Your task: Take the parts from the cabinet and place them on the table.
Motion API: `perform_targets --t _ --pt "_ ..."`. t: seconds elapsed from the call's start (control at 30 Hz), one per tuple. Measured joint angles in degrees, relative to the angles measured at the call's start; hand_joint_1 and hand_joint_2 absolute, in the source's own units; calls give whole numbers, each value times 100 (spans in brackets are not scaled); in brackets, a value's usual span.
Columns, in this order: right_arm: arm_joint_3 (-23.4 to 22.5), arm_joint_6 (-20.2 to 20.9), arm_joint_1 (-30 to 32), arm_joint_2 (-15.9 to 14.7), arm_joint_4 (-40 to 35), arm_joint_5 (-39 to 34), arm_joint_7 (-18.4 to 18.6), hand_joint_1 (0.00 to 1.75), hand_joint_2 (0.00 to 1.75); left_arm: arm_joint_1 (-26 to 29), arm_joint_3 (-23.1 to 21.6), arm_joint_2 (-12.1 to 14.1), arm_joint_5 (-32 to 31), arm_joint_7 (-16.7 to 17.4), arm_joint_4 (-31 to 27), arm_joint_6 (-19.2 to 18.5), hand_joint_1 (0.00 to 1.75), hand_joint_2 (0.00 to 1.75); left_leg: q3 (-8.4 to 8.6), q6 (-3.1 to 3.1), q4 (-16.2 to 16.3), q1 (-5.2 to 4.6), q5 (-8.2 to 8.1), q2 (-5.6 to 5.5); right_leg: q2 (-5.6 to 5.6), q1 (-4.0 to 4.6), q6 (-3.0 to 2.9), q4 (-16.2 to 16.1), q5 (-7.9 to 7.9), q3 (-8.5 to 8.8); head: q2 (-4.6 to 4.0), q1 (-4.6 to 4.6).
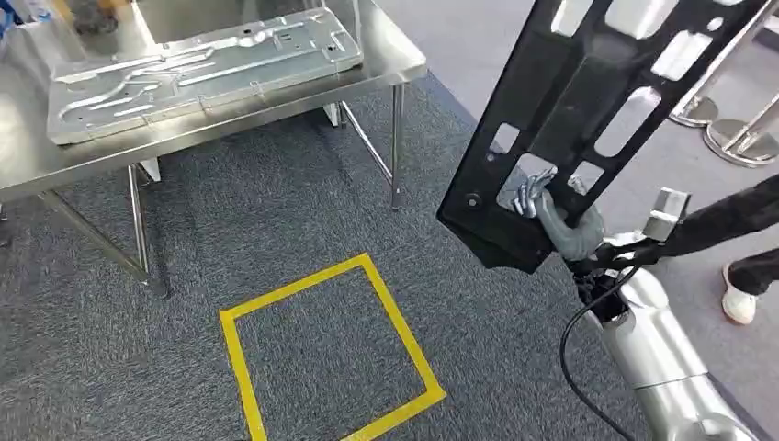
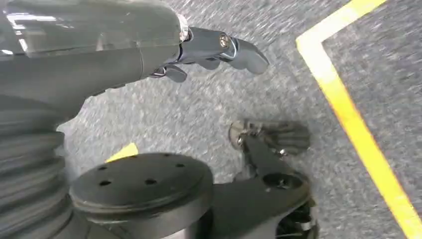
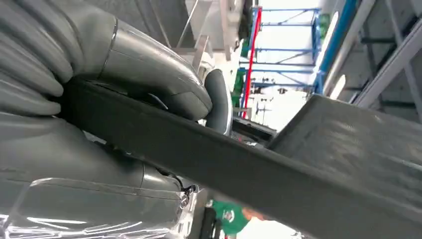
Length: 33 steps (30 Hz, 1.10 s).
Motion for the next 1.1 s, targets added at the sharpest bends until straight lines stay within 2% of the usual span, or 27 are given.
perform_targets --t 0.03,0.07,0.1,0.13,0.17,0.23,0.27,0.3,0.33,0.37,0.4,0.43,0.57,0.6,0.63,0.67,0.7,0.73,0.77,0.8,0.83,0.87,0.9,0.93,0.97,1.07,1.1 --pt "0 0 -11 20 2 13 4 175 175 17 2 0 0 -7 0 0 0 175 -2 -35 -20 15 20 -62 -61 13 -30 0 1 4 0 0" --pt "0 0 -18 55 0 13 0 175 175 21 2 2 2 -13 0 2 0 175 -29 -67 -9 -12 5 -122 -136 -57 -80 -57 26 33 0 0" --pt "0 0 -34 81 0 13 -2 175 175 29 4 7 7 -17 0 7 0 175 -21 -81 54 -8 -32 72 -208 -38 -102 -79 31 62 0 0" --pt "0 0 -30 109 -2 11 -9 175 175 22 4 4 9 -31 0 7 0 175 -150 -113 341 -31 -223 395 -290 -31 -163 -100 17 98 0 -2" --pt "-2 0 -28 109 0 13 -9 175 175 4 4 0 15 -35 0 7 0 175 -355 -142 767 -16 -437 540 -373 -17 -179 -99 8 111 0 -2" --pt "-2 22 -28 127 0 17 -7 175 175 -11 4 0 28 -44 0 7 0 175 -814 -180 1674 31 -782 624 -532 3 -199 -95 -12 120 0 0" --pt "-2 35 -28 148 2 19 -4 175 175 -6 4 2 39 -46 0 7 0 175 -906 -192 1832 46 -776 634 -606 9 -196 -94 -21 124 0 0" --pt "-2 48 -29 168 2 22 -4 175 175 0 4 2 42 -46 0 11 0 175 -844 -195 1694 53 -647 644 -671 10 -190 -94 -32 136 0 -2" --pt "-2 57 -33 181 2 31 -4 175 175 0 7 7 42 -48 0 17 0 175 -636 -186 1290 54 -415 662 -744 11 -179 -94 -46 158 0 0" --pt "-2 63 -40 194 2 37 -4 175 175 -3 7 7 41 -52 0 17 0 175 -325 -161 718 49 -153 730 -809 12 -163 -94 -69 194 0 -2" --pt "-2 66 -52 210 0 48 -4 175 175 -8 7 9 44 -57 0 17 0 175 -15 -123 168 31 46 917 -873 16 -146 -96 -93 233 0 -2" --pt "-2 68 -64 216 0 52 -4 175 175 -24 7 9 44 -63 0 17 0 175 70 -95 -21 -58 -68 1125 -919 55 -110 -93 -115 247 0 0" --pt "-4 70 -108 264 2 74 -2 175 175 -1 13 13 59 -66 0 20 0 175 52 25 -72 -72 -10 840 -1137 68 13 -152 -122 311 0 0" --pt "-7 70 -122 273 0 74 -4 175 175 8 13 17 59 -66 0 24 0 175 120 71 -153 2 35 781 -1044 33 54 -115 -191 317 0 0" --pt "-7 72 -130 282 0 74 -2 175 175 -6 13 17 59 -72 0 24 0 175 129 96 -180 -9 47 718 -753 22 54 74 -333 247 0 0" --pt "-18 77 -131 277 4 70 -9 175 175 -23 13 17 59 -85 0 24 0 175 125 122 -180 -10 54 673 -530 10 50 479 -558 51 0 2" --pt "-31 77 -126 275 13 68 -11 175 175 -33 13 17 57 -87 0 22 0 175 127 129 -179 -13 50 597 -410 13 58 983 -784 -201 0 2" --pt "-35 79 -114 275 22 70 -9 175 175 -31 13 17 57 -92 0 15 0 175 126 130 -176 -23 49 523 -364 13 66 1432 -938 -438 0 2" --pt "-37 90 -90 273 24 70 -9 175 175 -23 13 17 48 -92 0 15 0 175 126 134 -167 -26 47 455 -352 15 69 1683 -963 -588 0 2" --pt "-39 96 -58 275 24 70 -9 175 175 -12 13 17 39 -92 0 15 0 175 129 134 -155 -26 44 369 -349 16 65 1655 -838 -615 0 2" --pt "-42 98 -42 275 24 70 -9 175 175 -7 15 17 37 -92 0 15 0 175 131 130 -137 -25 33 286 -345 9 58 1333 -588 -497 0 2" --pt "-46 101 -37 275 17 70 -7 175 175 -8 13 15 37 -94 0 13 0 175 132 111 -104 -21 15 196 -307 -2 50 777 -257 -262 0 2" --pt "-53 101 -36 275 2 70 -7 175 175 -10 13 15 37 -101 0 13 0 175 133 90 -66 -17 -7 123 -194 -18 41 257 10 -32 0 2" --pt "-63 101 -31 277 -4 70 -4 175 175 -7 13 15 37 -109 0 13 0 175 97 65 -49 -8 -23 65 123 -54 23 57 -70 73 0 2" --pt "-76 101 -7 280 -19 68 -6 175 175 -27 13 17 37 -114 0 11 0 175 57 39 10 -26 -25 6 198 -57 34 -50 -55 68 0 0" --pt "-81 101 10 301 -33 74 11 175 175 23 13 17 37 -131 0 11 0 175 25 -77 -59 28 15 -189 10 -4 -43 -43 -55 95 0 2" --pt "-81 101 12 315 -48 68 4 175 175 21 15 26 37 -133 0 15 0 175 15 -99 -43 16 -13 -216 -85 -85 -91 -110 -29 139 0 2"
